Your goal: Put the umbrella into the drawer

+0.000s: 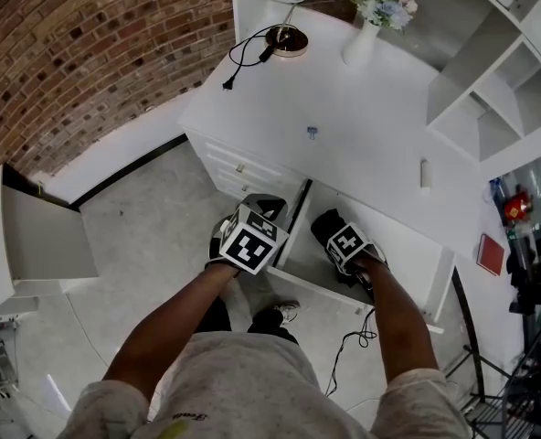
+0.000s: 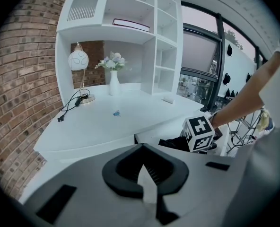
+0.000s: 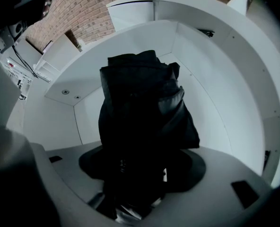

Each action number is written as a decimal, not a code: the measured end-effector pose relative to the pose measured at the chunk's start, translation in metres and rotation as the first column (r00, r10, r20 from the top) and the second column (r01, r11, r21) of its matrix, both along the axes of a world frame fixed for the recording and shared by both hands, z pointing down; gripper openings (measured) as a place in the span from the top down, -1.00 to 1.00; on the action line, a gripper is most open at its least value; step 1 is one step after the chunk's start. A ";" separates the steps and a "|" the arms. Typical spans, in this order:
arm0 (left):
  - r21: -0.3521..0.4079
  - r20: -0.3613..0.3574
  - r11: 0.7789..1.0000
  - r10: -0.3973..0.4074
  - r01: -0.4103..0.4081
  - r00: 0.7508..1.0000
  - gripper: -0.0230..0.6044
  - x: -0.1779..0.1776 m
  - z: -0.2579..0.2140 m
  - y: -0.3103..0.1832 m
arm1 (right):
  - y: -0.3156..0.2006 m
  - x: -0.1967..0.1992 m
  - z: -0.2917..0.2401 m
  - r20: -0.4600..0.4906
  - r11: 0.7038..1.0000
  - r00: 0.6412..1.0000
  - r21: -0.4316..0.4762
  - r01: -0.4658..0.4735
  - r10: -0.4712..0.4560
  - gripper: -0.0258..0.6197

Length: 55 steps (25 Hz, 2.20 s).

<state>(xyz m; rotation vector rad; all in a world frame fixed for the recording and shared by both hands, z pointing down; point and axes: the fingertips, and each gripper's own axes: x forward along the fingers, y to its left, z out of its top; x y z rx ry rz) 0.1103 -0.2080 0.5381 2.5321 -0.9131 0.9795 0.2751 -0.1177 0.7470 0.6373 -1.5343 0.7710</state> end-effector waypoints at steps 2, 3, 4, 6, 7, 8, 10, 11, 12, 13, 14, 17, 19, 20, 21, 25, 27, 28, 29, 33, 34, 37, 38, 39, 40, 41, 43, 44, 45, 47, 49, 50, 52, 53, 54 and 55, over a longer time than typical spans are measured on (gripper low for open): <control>0.002 -0.001 1.000 0.004 -0.004 1.000 0.95 0.000 -0.001 0.000 | 0.000 -0.001 -0.002 0.000 1.000 1.000 0.000 -0.003 0.003 0.09; 0.001 -0.001 1.000 0.007 -0.007 1.000 0.95 0.000 -0.001 0.001 | 0.000 -0.002 -0.004 0.003 1.000 1.000 0.000 -0.006 0.006 0.09; 0.001 -0.001 1.000 0.012 -0.012 1.000 0.95 0.001 -0.001 0.002 | 0.000 -0.002 -0.006 0.007 1.000 1.000 0.000 -0.009 0.009 0.09; 0.003 -0.001 1.000 0.025 -0.025 1.000 0.95 0.005 -0.002 0.002 | 0.000 -0.001 -0.009 0.014 1.000 1.000 0.003 -0.017 0.017 0.08; 0.005 -0.003 0.999 0.031 -0.031 1.000 0.95 0.008 -0.003 0.003 | -0.001 0.000 -0.012 0.016 1.000 1.000 0.005 -0.020 0.020 0.08; 0.006 -0.007 0.999 0.038 -0.038 0.999 0.95 0.010 -0.004 0.003 | -0.001 0.001 -0.014 0.017 1.000 1.000 0.007 -0.023 0.023 0.09; 0.012 -0.015 0.999 0.051 -0.050 0.999 0.95 0.015 -0.006 0.003 | -0.001 0.002 -0.020 0.019 0.999 0.999 0.014 -0.031 0.031 0.09; 0.015 -0.019 0.998 0.056 -0.055 0.998 0.95 0.016 -0.007 0.003 | -0.002 0.002 -0.023 0.020 0.999 0.999 0.019 -0.036 0.036 0.09; 0.017 -0.024 0.998 0.060 -0.059 0.998 0.95 0.018 -0.009 0.003 | -0.002 0.002 -0.027 0.021 0.999 0.999 0.026 -0.041 0.041 0.08; 0.019 -0.029 0.998 0.063 -0.062 0.998 0.95 0.019 -0.010 0.002 | -0.003 0.003 -0.031 0.022 0.998 0.999 0.034 -0.047 0.046 0.09; 0.021 -0.034 0.998 0.066 -0.066 0.997 0.95 0.020 -0.012 0.002 | -0.004 0.003 -0.035 0.022 0.998 0.998 0.042 -0.053 0.053 0.09; 0.030 -0.046 0.996 0.081 -0.080 0.996 0.95 0.023 -0.017 0.000 | -0.007 0.003 -0.047 0.025 0.994 0.997 0.068 -0.080 0.079 0.09; 0.045 -0.055 0.995 0.095 -0.092 0.994 0.95 0.025 -0.023 -0.003 | -0.010 0.003 -0.056 0.035 0.991 0.994 0.087 -0.106 0.103 0.09; 0.056 -0.061 0.993 0.104 -0.101 0.993 0.95 0.027 -0.027 -0.004 | -0.012 0.004 -0.061 0.041 0.988 0.992 0.099 -0.121 0.117 0.09; 0.064 -0.066 0.992 0.112 -0.108 0.992 0.95 0.029 -0.031 -0.005 | -0.014 0.005 -0.066 0.046 0.984 0.990 0.112 -0.136 0.131 0.09; 0.048 -0.086 0.993 0.111 -0.107 0.990 0.95 0.031 -0.031 -0.004 | -0.015 0.011 -0.084 0.054 0.972 0.982 0.147 -0.186 0.179 0.09; 0.043 -0.096 0.994 0.108 -0.104 0.989 0.95 0.030 -0.030 -0.006 | -0.016 0.011 -0.093 0.073 0.965 0.977 0.155 -0.211 0.202 0.09; 0.046 -0.098 0.993 0.111 -0.107 0.989 0.95 0.029 -0.032 -0.007 | -0.017 0.011 -0.097 0.084 0.961 0.973 0.158 -0.226 0.215 0.10; 0.048 -0.100 0.993 0.115 -0.111 0.988 0.95 0.029 -0.034 -0.008 | -0.018 0.011 -0.102 0.094 0.956 0.969 0.164 -0.241 0.228 0.10; 0.056 -0.112 0.992 0.122 -0.116 0.986 0.95 0.025 -0.039 -0.013 | -0.025 0.007 -0.124 0.139 0.926 0.950 0.224 -0.305 0.280 0.11; 0.058 -0.114 0.991 0.123 -0.118 0.986 0.95 0.024 -0.040 -0.014 | -0.027 0.005 -0.130 0.151 0.917 0.946 0.242 -0.318 0.288 0.11; 0.065 -0.121 0.990 0.129 -0.122 0.984 0.95 0.023 -0.045 -0.018 | -0.034 -0.002 -0.149 0.179 0.896 0.940 0.294 -0.333 0.290 0.12; 0.066 -0.127 0.991 0.128 -0.120 0.984 0.95 0.022 -0.047 -0.020 | -0.036 -0.004 -0.155 0.184 0.889 0.940 0.315 -0.333 0.287 0.12; 0.066 -0.135 0.991 0.124 -0.116 0.983 0.95 0.022 -0.049 -0.021 | -0.039 -0.006 -0.161 0.189 0.879 0.939 0.339 -0.336 0.286 0.12; 0.066 -0.145 0.992 0.120 -0.112 0.982 0.95 0.021 -0.051 -0.022 | -0.042 -0.007 -0.169 0.196 0.865 0.937 0.366 -0.342 0.288 0.15; 0.067 -0.155 0.992 0.118 -0.108 0.981 0.95 0.021 -0.054 -0.024 | -0.045 -0.009 -0.176 0.208 0.849 0.934 0.393 -0.352 0.291 0.21; 0.075 -0.163 0.992 0.117 -0.106 0.980 0.95 0.020 -0.058 -0.027 | -0.051 -0.013 -0.192 0.238 0.817 0.925 0.439 -0.374 0.295 0.21; 0.080 -0.162 0.991 0.116 -0.104 0.980 0.95 0.019 -0.060 -0.029 | -0.054 -0.016 -0.200 0.255 0.802 0.921 0.457 -0.383 0.295 0.21; 0.084 -0.162 0.991 0.113 -0.101 0.980 0.95 0.018 -0.061 -0.031 | -0.057 -0.018 -0.208 0.271 0.788 0.917 0.474 -0.392 0.293 0.21; 0.086 -0.171 0.992 0.101 -0.088 0.980 0.95 0.015 -0.065 -0.036 | -0.061 -0.024 -0.224 0.301 0.762 0.910 0.505 -0.406 0.285 0.22; 0.084 -0.189 0.994 0.090 -0.075 0.978 0.95 0.013 -0.069 -0.039 | -0.063 -0.030 -0.242 0.332 0.732 0.903 0.537 -0.420 0.274 0.22; 0.085 -0.197 0.994 0.086 -0.070 0.977 0.95 0.012 -0.072 -0.040 | -0.065 -0.032 -0.251 0.347 0.713 0.898 0.555 -0.428 0.270 0.24; 0.095 -0.205 0.994 0.081 -0.062 0.975 0.95 0.009 -0.077 -0.043 | -0.068 -0.035 -0.268 0.375 0.674 0.889 0.587 -0.448 0.264 0.27; 0.103 -0.206 0.993 0.078 -0.058 0.975 0.95 0.008 -0.080 -0.045 | -0.069 -0.036 -0.277 0.389 0.655 0.883 0.600 -0.459 0.263 0.27; 0.111 -0.207 0.992 0.076 -0.054 0.975 0.95 0.006 -0.083 -0.046 | -0.070 -0.037 -0.284 0.403 0.635 0.877 0.612 -0.471 0.262 0.27; 0.118 -0.209 0.992 0.073 -0.049 0.975 0.95 0.004 -0.086 -0.048 | -0.070 -0.037 -0.292 0.419 0.614 0.869 0.623 -0.486 0.262 0.27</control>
